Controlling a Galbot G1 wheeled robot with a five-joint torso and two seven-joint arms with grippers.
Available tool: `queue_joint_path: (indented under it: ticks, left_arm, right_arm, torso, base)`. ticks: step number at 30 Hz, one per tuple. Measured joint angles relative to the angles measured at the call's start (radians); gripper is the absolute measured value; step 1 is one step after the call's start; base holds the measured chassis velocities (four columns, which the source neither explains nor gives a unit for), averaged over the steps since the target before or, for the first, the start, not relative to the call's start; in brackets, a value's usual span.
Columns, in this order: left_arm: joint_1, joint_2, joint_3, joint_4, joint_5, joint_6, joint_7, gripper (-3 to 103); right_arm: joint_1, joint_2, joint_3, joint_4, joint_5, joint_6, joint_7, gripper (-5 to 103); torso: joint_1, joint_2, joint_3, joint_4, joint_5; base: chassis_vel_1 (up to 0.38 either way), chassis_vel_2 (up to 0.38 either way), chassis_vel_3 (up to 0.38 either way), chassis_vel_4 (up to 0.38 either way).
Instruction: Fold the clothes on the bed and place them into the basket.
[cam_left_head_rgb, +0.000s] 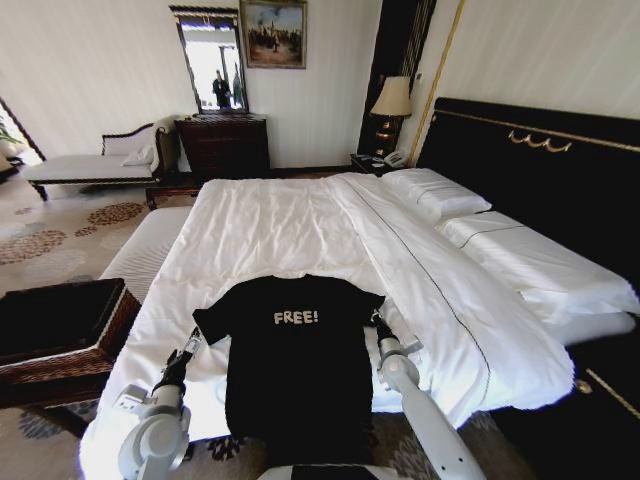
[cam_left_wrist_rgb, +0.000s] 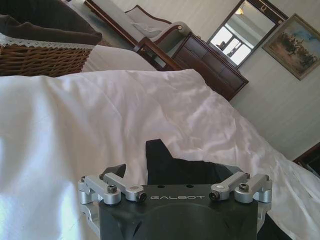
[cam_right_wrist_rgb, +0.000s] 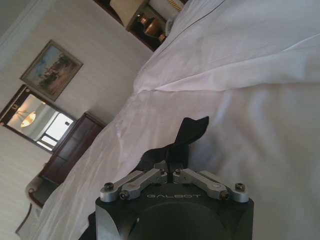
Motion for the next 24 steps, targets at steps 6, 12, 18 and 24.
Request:
queue_joint_path:
  ticks: [6, 12, 18, 24]
  left_arm:
    - [-0.005, -0.001, 0.006, 0.009, 0.011, 0.0, -0.003, 100]
    - [-0.005, 0.0, 0.003, 0.016, 0.014, 0.001, -0.005, 100]
    - [-0.003, 0.003, -0.004, 0.022, 0.013, 0.0, -0.005, 100]
    - [-0.004, -0.002, 0.002, 0.031, 0.021, -0.002, -0.005, 100]
  right_arm:
    - [0.042, 0.013, -0.086, -0.021, -0.065, 0.046, -0.094, 0]
    - [0.065, 0.017, -0.155, -0.064, -0.109, 0.065, -0.146, 0]
    - [0.072, 0.022, -0.177, -0.09, -0.118, 0.076, -0.186, 0]
    - [0.06, 0.016, -0.191, -0.09, -0.146, 0.084, -0.218, 0]
  torso:
    - [0.0, 0.0, 0.0, 0.0003, 0.0]
    - [0.0, 0.0, 0.0, 0.0, 0.0001]
    - [0.0, 0.0, 0.0, 0.0, 0.0001]
    - [0.0, 0.0, 0.0, 0.0, 0.0]
  base:
    - [0.0, 0.0, 0.0, 0.0]
    - [0.0, 0.0, 0.0, 0.0]
    - [0.0, 0.0, 0.0, 0.0]
    - [0.0, 0.0, 0.0, 0.0]
